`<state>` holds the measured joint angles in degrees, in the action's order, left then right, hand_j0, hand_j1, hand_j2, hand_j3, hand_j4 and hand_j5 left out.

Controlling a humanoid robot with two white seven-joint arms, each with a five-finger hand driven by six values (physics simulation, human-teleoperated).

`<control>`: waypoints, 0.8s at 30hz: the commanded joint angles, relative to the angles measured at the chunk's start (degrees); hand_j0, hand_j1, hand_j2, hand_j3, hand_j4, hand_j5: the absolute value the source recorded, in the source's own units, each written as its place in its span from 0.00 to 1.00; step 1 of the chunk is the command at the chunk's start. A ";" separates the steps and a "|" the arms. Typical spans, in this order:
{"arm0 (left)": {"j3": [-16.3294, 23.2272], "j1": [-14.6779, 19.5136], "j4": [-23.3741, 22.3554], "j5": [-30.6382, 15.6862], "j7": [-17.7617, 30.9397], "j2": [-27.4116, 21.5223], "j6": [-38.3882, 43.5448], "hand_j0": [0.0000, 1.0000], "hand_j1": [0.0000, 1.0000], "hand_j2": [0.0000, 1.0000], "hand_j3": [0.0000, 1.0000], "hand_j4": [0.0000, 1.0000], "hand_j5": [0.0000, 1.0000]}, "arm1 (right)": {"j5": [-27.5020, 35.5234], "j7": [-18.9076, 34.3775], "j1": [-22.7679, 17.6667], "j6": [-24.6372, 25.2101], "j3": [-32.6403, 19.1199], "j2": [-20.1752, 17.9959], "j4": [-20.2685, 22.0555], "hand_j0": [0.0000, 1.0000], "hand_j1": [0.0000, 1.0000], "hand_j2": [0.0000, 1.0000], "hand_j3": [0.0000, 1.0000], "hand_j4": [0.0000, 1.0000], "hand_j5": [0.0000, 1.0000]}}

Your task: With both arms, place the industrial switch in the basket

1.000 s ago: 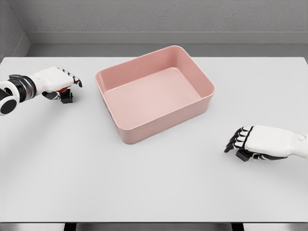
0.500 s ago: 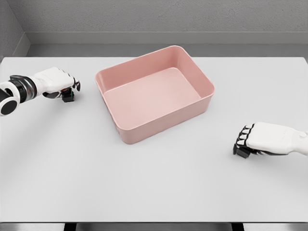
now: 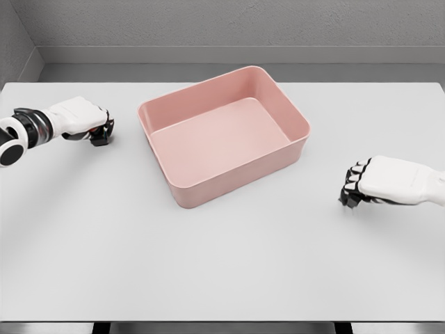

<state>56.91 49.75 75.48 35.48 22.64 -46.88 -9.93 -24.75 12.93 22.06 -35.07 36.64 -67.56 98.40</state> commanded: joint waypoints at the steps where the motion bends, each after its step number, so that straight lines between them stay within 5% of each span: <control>1: -0.13 0.09 0.54 -0.24 0.04 -0.49 -1.41 0.45 0.45 0.45 0.45 0.45 0.45 | 0.32 0.16 0.00 0.07 -0.60 0.85 -0.05 0.47 0.47 0.47 0.47 0.47 0.47; 9: -0.48 3.78 2.65 -4.28 0.13 -5.06 -6.50 0.45 0.45 0.45 0.45 0.45 0.45 | 0.67 0.07 5.45 0.07 -0.51 4.37 -1.98 0.47 0.47 0.47 0.47 0.47 0.47; 24: -1.80 12.30 4.32 -11.84 5.84 -3.40 -14.33 0.45 0.45 0.45 0.45 0.45 0.45 | 0.85 0.16 10.72 0.07 -0.51 9.90 -5.23 0.47 0.47 0.47 0.47 0.47 0.47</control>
<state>55.50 62.22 79.39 24.35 27.75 -50.92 -23.52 -24.24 13.10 32.96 -35.07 36.12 -58.33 93.96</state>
